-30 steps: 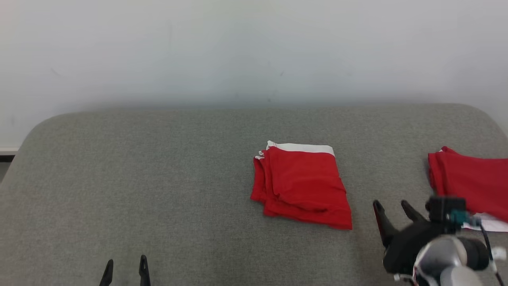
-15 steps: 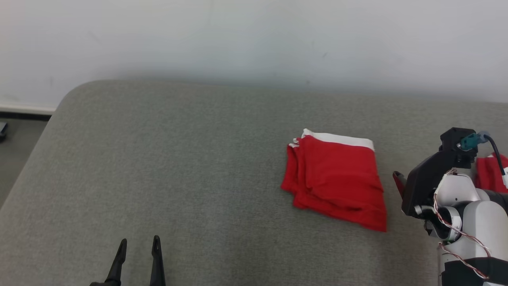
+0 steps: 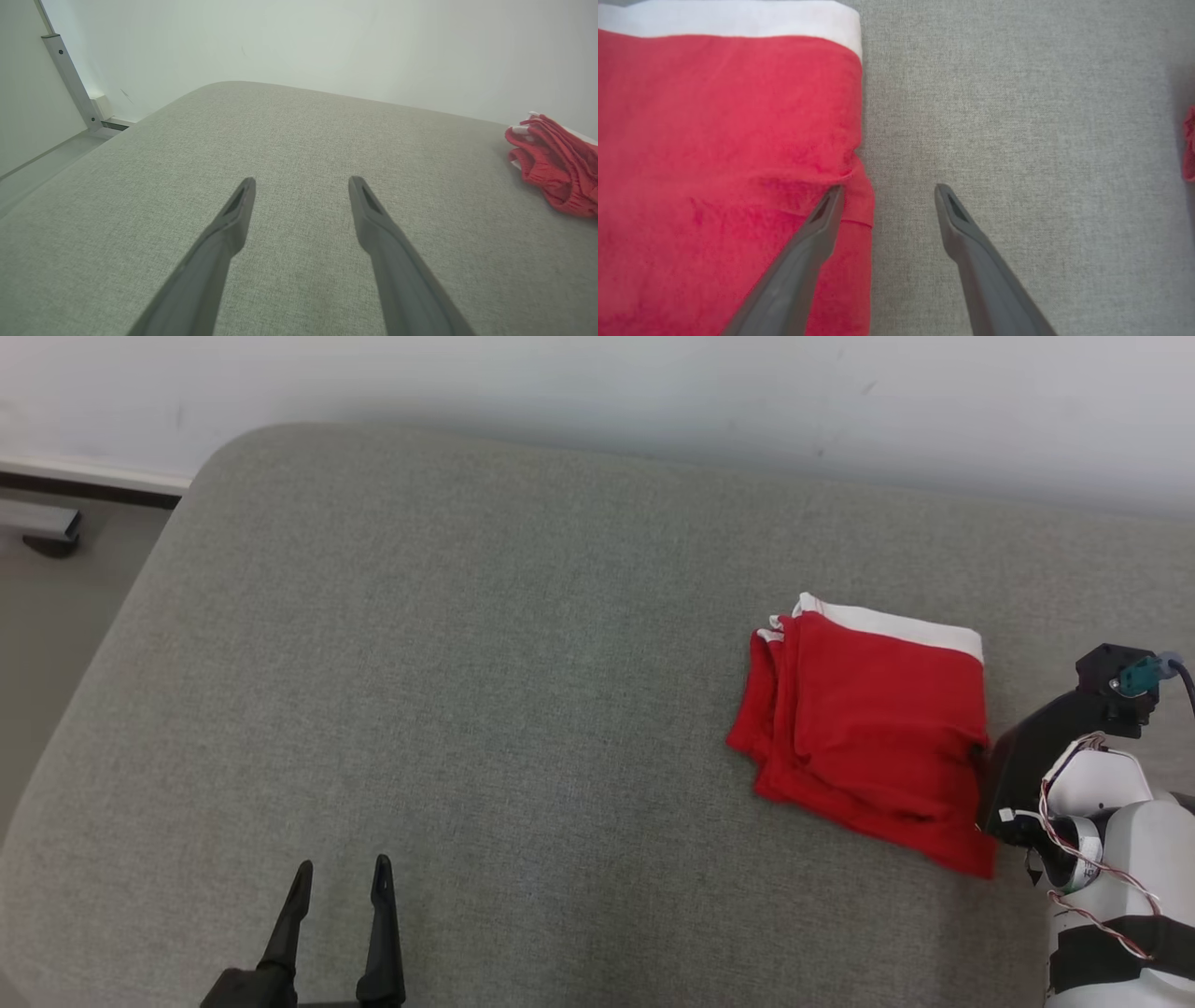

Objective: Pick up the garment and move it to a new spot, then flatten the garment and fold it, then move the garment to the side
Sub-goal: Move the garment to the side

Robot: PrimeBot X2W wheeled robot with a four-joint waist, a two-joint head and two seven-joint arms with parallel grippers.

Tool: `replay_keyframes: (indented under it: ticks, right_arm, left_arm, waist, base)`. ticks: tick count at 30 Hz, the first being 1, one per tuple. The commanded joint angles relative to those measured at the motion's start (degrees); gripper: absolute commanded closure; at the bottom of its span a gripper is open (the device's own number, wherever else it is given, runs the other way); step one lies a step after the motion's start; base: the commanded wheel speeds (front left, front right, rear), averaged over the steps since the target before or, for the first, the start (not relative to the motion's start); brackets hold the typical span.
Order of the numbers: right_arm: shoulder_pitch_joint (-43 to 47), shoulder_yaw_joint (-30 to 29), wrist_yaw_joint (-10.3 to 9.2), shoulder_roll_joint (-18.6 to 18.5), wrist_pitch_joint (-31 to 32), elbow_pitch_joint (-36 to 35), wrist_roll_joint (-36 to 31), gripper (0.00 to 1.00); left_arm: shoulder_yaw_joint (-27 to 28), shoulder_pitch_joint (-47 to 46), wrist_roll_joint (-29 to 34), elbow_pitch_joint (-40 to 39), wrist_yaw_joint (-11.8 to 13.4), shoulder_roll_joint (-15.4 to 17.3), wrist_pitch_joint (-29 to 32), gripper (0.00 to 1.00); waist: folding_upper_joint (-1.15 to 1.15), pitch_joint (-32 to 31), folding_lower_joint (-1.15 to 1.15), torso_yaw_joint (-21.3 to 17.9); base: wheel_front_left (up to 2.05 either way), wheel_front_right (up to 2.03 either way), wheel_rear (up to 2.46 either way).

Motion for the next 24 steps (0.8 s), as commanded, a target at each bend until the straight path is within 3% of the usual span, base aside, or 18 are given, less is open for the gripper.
replay_keyframes:
  ticks: [1,9,23,24]
  right_arm:
    - [-0.73,-0.57,-0.12,0.19,-0.92,0.72,-0.85,0.0]
    - [-1.14,0.32,-0.12,0.93,-1.16,6.74,-0.91,0.0]
    - [-2.17,10.63,0.16,1.78,-3.38,16.0,6.36,0.0]
    - [-2.26,10.69,0.16,1.75,-3.69,16.26,6.19,0.3]
  left_arm:
    - [-0.05,-0.91,0.23,-0.05,-0.34,-0.05,-0.16,0.0]
    - [-0.83,-1.96,0.03,0.26,-0.27,-0.05,-0.15,0.0]
    - [-1.23,-2.05,0.53,1.29,-0.46,-0.05,-0.15,0.0]
    - [-1.23,-2.06,0.51,1.3,-0.49,-0.05,-0.16,0.0]
  waist:
    - [0.0,1.8,-0.01,1.0]
    - [0.0,3.49,-0.01,1.08]
    - [0.0,2.87,-0.01,1.21]
    - [0.0,2.83,-0.01,1.24]
  base:
    - [0.0,0.0,0.0]
    - [0.0,0.0,0.0]
    - [0.0,0.0,0.0]
    - [0.0,0.0,0.0]
